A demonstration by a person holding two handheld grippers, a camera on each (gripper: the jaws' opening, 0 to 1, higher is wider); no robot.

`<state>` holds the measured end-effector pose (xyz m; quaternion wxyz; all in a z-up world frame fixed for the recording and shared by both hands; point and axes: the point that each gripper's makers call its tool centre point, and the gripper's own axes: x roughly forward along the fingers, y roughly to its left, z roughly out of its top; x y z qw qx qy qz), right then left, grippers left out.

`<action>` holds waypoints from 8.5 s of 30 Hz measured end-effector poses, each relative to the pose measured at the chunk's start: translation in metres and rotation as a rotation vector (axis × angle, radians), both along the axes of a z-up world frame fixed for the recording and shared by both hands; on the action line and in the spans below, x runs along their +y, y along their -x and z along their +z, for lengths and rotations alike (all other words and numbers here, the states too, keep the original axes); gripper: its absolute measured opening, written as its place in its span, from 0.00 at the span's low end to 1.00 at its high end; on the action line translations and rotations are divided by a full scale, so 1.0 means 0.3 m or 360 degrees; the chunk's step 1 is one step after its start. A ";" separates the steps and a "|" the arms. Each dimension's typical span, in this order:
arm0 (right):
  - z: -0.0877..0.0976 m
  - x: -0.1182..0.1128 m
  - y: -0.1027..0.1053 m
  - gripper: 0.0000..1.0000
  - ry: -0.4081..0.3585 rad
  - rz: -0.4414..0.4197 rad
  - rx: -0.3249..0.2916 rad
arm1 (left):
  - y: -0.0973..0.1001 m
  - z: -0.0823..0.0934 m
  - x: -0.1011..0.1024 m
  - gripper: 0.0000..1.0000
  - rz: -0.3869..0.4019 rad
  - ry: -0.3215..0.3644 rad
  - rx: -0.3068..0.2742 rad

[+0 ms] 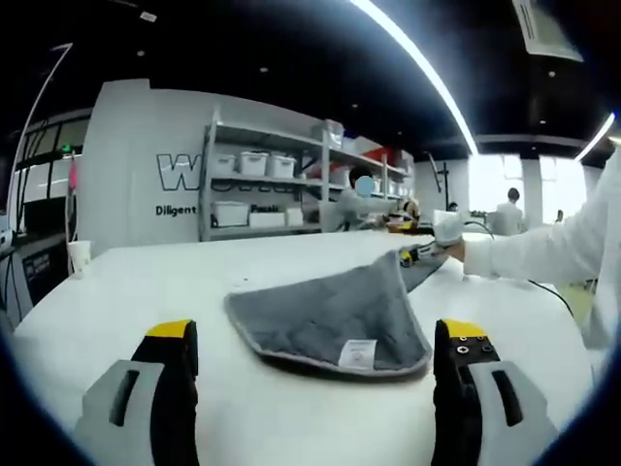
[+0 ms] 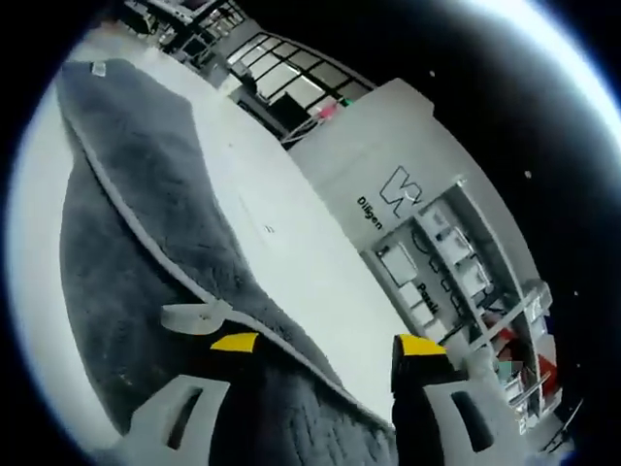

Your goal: Open the folded towel by lifting each exposed corner and separating the folded layers until the towel lies flat within the target outline without major curled edges

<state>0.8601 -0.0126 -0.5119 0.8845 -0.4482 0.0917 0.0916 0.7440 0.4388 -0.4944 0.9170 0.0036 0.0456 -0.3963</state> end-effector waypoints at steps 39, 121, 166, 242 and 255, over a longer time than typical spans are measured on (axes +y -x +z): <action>-0.029 0.118 0.460 0.00 0.0118 0.0302 0.0211 | 0.003 0.010 0.017 1.00 0.0021 0.0059 0.0006; 0.129 0.031 1.035 0.64 -0.1335 -0.0110 -0.0188 | 0.025 -0.007 0.007 1.00 0.0018 0.0094 0.0019; 0.098 0.048 1.005 0.98 -0.1485 -0.0081 -0.0036 | 0.256 -0.200 -0.034 0.43 0.0444 0.0003 0.0493; 0.156 -0.168 0.955 0.82 -0.1233 -0.0414 0.0114 | 0.416 -0.007 -0.009 0.93 0.0225 -0.0167 0.0147; 0.101 -0.291 0.655 0.80 -0.0996 -0.0576 0.0317 | 0.450 0.001 -0.058 1.00 0.0157 -0.0104 0.0139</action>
